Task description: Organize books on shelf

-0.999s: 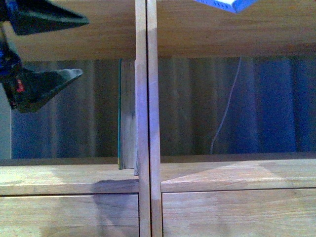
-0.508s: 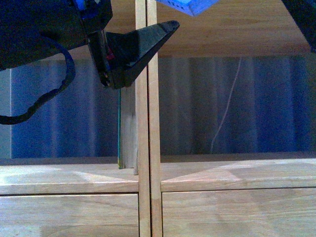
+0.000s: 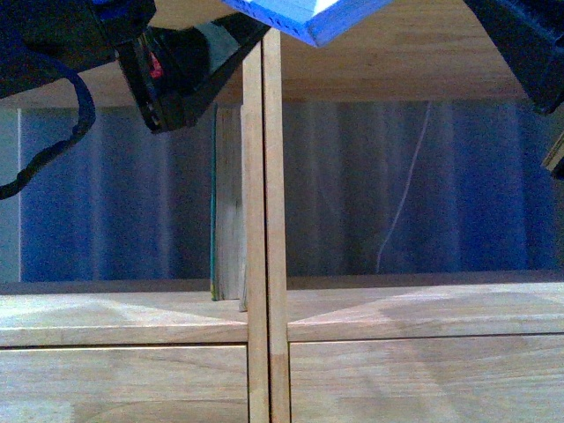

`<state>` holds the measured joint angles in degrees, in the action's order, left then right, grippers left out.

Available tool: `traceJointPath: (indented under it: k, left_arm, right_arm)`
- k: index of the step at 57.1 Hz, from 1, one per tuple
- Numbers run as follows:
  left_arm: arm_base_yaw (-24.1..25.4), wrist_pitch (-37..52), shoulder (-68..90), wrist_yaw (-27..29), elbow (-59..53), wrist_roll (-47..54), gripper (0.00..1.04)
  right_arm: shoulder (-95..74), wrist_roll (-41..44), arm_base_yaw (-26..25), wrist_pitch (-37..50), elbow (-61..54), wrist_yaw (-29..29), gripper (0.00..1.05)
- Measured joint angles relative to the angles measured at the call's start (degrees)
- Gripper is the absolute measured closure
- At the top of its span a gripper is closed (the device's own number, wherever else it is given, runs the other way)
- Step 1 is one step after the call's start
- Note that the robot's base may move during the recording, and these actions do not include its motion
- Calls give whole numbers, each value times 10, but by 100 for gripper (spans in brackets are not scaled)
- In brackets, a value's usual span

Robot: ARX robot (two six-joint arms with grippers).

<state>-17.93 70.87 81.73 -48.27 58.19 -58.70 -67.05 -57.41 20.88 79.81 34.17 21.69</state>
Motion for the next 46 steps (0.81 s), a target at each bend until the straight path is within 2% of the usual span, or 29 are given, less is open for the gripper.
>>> traceJointPath:
  k: [3,10,16,19,24,35,42,46]
  left_arm:
    - [2,9,0,1,0,-6,47]
    - [5,28,0,1,0,-17,65]
    - [6,50,0,1,-1,-31,89]
    - [7,55,0,-2,-2,-40,96]
    - [7,61,-2,-2,-2,-43,98]
    - [19,61,-9,5,-4,-43,98]
    - [37,12,-33,21,-15,-18,98]
    - [51,-31,-57,31,-32,29,98]
  right_arm:
    - [0,-1,0,0,0,3,97]
    - [0,-2,0,0,0,11,97]
    - [0,-3,1,0,0,28,97]
    - [0,-3,1,1,0,30,92]
    - [-1,-3,1,1,0,30,79]
    - [-1,-3,2,1,0,31,43]
    - [-1,-3,2,1,0,32,25]
    - [-1,-3,2,1,-1,35,15]
